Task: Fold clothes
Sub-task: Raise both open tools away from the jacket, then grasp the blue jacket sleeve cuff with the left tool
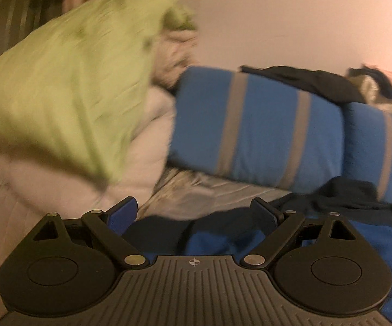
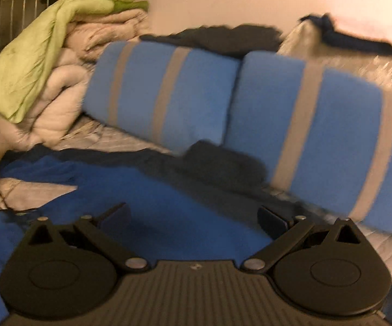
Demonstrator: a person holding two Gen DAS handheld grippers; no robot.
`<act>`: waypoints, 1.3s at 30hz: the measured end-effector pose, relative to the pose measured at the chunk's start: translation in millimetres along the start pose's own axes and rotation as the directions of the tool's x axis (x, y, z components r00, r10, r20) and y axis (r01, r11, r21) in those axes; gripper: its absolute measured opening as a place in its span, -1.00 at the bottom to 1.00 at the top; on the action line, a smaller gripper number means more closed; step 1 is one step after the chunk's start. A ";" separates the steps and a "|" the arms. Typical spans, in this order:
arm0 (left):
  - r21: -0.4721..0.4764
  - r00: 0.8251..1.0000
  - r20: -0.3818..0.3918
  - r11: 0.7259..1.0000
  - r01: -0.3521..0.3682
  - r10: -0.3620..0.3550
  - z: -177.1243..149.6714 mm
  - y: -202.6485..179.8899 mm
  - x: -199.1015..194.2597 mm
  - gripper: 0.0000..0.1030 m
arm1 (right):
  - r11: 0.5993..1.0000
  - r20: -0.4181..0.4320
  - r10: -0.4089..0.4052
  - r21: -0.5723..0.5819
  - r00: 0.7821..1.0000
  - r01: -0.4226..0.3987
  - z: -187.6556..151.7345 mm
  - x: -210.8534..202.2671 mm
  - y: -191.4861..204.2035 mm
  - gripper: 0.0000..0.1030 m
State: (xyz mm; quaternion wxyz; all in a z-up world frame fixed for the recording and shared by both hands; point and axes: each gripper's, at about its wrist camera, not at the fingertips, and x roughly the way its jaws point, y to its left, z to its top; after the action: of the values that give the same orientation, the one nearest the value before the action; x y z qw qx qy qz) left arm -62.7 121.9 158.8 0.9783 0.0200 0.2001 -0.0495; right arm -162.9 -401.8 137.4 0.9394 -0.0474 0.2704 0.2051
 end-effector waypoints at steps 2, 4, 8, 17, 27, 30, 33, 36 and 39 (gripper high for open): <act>-0.019 0.999 -0.017 0.999 -0.032 0.031 -13.1 11.1 3.5 0.77 | 1.000 -0.013 0.023 0.019 1.000 -0.023 -7.0 8.7 7.3 1.00; -0.031 0.998 -0.044 0.999 -0.043 0.041 -28.5 19.6 8.0 0.77 | 1.000 -0.023 0.029 0.009 0.999 -0.028 -13.9 13.3 15.6 1.00; -0.090 0.996 -0.065 0.993 -0.071 0.065 -53.4 40.1 17.2 0.78 | 0.999 -0.039 0.022 -0.039 0.999 -0.024 -27.6 19.2 33.8 1.00; -0.364 0.985 -0.141 0.920 -0.145 0.100 -97.6 100.0 44.8 0.76 | 0.986 -0.018 0.047 -0.162 0.999 -0.049 -41.2 1.4 60.5 1.00; -0.848 0.998 -0.062 0.527 -0.050 -0.004 -141.0 180.7 65.6 0.75 | 0.981 -0.026 0.069 -0.177 0.997 -0.073 -45.1 -20.9 66.6 1.00; -0.903 0.999 -0.045 0.429 -0.040 -0.001 -153.3 190.6 70.5 0.64 | 0.980 -0.029 0.074 -0.185 0.997 -0.078 -46.1 -27.2 68.8 1.00; -0.928 0.999 -0.038 0.371 -0.037 0.006 -160.1 197.5 75.2 0.49 | 0.977 -0.028 0.072 -0.198 0.997 -0.076 -46.3 -31.2 72.8 1.00; -0.930 0.999 -0.039 0.366 -0.037 0.002 -159.9 200.6 80.1 0.32 | 0.975 -0.031 0.083 -0.203 0.996 -0.087 -45.3 -33.1 76.6 1.00; -0.939 0.998 -0.058 0.339 -0.055 0.001 -158.7 202.4 84.3 -0.27 | 0.972 -0.032 0.096 -0.211 0.995 -0.101 -43.5 -33.9 81.0 1.00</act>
State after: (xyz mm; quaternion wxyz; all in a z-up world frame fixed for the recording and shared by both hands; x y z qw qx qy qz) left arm -26.1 325.0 -16.3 0.8078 -0.5412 0.2149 0.0918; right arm -243.5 -348.9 120.1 0.9147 -0.1362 0.2591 0.2787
